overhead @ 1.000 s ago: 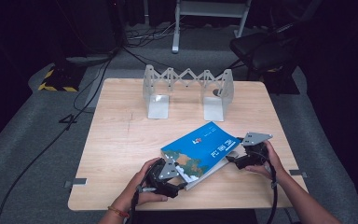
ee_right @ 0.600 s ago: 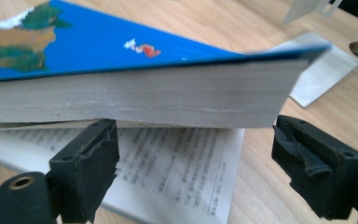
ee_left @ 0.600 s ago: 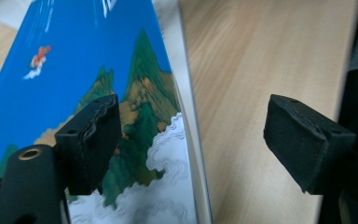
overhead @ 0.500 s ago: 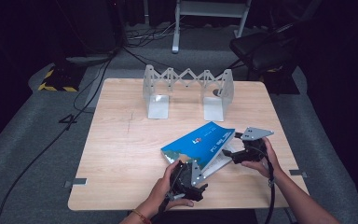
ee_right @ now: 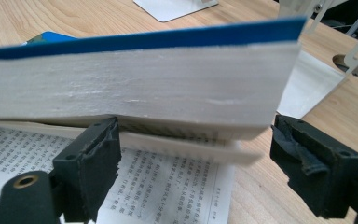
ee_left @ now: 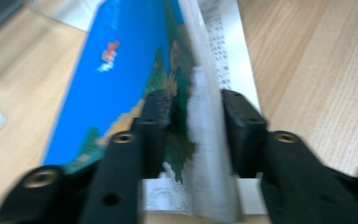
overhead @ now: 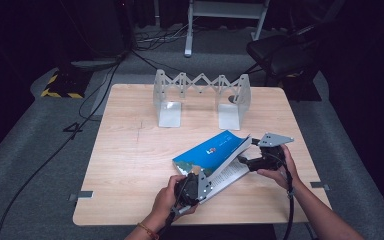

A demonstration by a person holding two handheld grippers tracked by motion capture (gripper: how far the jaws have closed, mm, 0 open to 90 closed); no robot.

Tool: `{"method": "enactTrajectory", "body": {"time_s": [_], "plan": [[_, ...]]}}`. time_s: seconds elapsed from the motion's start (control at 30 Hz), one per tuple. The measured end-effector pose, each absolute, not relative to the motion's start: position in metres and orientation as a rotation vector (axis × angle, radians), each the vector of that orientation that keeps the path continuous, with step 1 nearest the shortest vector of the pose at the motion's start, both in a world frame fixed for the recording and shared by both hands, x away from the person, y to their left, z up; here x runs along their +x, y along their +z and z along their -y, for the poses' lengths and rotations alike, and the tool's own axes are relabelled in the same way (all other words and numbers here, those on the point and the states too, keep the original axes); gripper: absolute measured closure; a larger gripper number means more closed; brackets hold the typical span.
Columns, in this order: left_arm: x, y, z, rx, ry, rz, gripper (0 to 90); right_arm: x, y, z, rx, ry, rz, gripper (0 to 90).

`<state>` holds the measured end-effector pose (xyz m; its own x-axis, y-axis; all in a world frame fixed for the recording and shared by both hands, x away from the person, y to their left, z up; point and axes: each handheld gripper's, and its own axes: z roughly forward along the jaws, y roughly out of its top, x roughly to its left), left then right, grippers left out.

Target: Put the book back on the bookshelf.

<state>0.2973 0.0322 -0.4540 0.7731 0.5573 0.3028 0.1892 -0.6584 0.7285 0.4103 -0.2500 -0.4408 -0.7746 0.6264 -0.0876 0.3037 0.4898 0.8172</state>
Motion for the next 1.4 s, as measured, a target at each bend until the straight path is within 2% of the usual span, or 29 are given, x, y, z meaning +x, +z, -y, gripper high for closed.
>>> {"method": "enactTrajectory", "body": {"time_s": [0.1,0.33,0.53,0.8,1.07,1.17,1.23,1.4], "plan": [[0.303,-0.450,-0.038,2.236,0.629,-0.563,72.7,0.413,-0.443,0.255,0.785,1.218,-2.383,16.9],[0.318,-0.449,-0.060,2.250,0.530,-0.549,72.3,0.408,-0.447,0.260,0.670,1.255,-2.451,19.4],[0.326,-0.448,-0.076,2.259,0.465,-0.529,71.7,0.401,-0.434,0.275,0.542,1.349,-2.457,20.1],[0.333,-0.448,-0.089,2.281,0.424,-0.515,70.9,0.401,-0.421,0.246,0.352,1.310,-2.499,20.4],[0.338,-0.449,-0.105,2.290,0.409,-0.525,69.3,0.420,-0.450,0.228,0.231,1.191,-2.667,23.7],[0.340,-0.449,-0.109,2.295,0.403,-0.523,68.5,0.420,-0.459,0.225,0.197,1.162,-2.640,33.6],[0.341,-0.449,-0.110,2.297,0.397,-0.525,67.8,0.421,-0.463,0.226,0.201,1.158,-2.596,46.4],[0.341,-0.449,-0.112,2.261,0.350,-0.558,62.0,0.420,-0.463,0.228,0.184,1.192,-2.568,52.1]]}}
